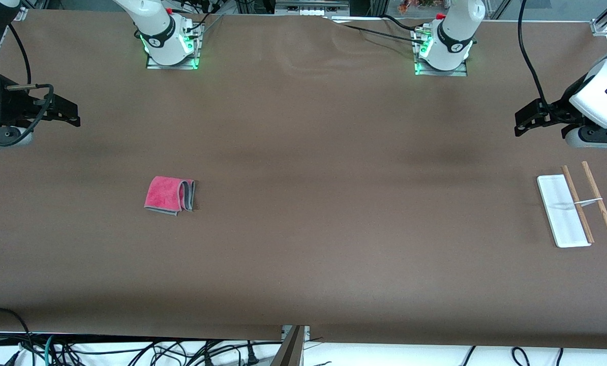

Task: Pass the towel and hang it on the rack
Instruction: 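Move the right gripper down toward the folded pink towel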

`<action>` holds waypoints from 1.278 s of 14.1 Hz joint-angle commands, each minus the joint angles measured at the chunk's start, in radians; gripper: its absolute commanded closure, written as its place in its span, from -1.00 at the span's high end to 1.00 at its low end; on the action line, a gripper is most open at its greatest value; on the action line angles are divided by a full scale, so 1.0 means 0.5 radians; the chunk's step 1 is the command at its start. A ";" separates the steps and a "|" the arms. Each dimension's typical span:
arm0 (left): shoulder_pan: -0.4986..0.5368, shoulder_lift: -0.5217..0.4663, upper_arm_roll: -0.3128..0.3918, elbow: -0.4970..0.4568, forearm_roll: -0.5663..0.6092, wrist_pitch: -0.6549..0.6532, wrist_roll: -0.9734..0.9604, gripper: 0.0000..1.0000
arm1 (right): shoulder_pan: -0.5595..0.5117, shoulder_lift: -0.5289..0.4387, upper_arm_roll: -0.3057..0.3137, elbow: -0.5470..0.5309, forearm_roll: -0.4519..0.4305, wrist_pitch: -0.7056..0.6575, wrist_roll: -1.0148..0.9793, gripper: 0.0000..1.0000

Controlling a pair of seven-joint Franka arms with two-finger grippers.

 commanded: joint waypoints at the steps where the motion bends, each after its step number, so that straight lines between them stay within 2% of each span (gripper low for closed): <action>1: 0.000 0.011 -0.007 0.036 -0.001 -0.027 0.001 1.00 | -0.022 -0.011 0.027 -0.010 -0.020 0.010 0.009 1.00; 14: 0.009 0.014 0.002 0.036 -0.004 -0.058 -0.011 1.00 | -0.022 -0.008 0.027 -0.001 -0.014 0.010 0.012 1.00; 18: 0.012 0.017 0.017 0.036 -0.004 -0.049 -0.008 1.00 | 0.052 0.077 0.030 -0.001 -0.026 0.038 0.021 1.00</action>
